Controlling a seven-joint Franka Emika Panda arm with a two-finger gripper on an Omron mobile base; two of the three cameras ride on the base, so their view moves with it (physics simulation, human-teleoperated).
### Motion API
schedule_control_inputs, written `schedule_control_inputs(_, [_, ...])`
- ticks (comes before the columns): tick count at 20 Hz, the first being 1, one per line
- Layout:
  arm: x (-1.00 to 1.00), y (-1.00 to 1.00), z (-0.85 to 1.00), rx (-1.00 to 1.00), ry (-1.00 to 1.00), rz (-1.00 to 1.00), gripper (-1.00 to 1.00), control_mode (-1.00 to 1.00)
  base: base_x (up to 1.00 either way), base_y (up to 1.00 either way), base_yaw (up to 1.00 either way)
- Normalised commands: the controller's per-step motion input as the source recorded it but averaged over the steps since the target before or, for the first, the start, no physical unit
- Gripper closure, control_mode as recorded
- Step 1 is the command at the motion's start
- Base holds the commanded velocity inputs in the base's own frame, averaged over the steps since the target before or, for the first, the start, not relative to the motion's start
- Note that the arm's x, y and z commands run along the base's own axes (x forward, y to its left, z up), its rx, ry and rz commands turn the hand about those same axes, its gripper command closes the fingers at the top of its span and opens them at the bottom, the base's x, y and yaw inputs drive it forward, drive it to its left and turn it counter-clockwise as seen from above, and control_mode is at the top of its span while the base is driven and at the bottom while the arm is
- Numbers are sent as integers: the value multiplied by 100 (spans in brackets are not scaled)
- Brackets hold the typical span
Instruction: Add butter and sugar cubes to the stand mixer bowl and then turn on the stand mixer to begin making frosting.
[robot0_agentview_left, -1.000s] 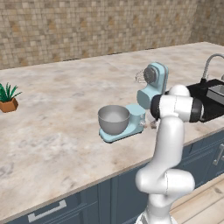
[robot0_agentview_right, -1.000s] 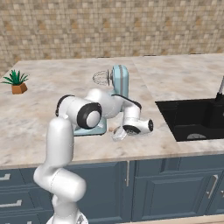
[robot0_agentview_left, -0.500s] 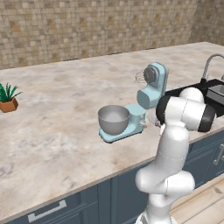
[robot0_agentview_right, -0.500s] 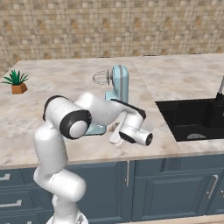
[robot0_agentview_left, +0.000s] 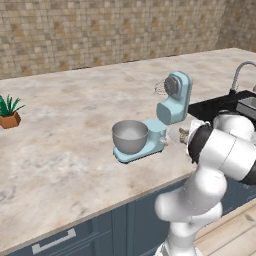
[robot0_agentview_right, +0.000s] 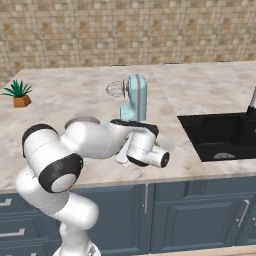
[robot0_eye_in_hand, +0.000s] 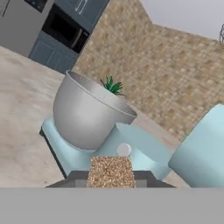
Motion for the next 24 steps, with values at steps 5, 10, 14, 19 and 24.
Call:
schedule_control_inputs(5, [-11,13,95,2,41,-1,100,-100,0,0,0])
schedule_control_inputs(10, [-22,37,40,10,37,-4,100,-100,0,0,0])
schedule_control_inputs(14, [-26,41,16,14,33,-5,100,-100,0,0,0])
schedule_control_inputs(19, [-13,46,10,10,34,-7,100,-100,0,0,0])
schedule_control_inputs(24, [-4,51,14,1,43,-9,100,-100,0,0,0])
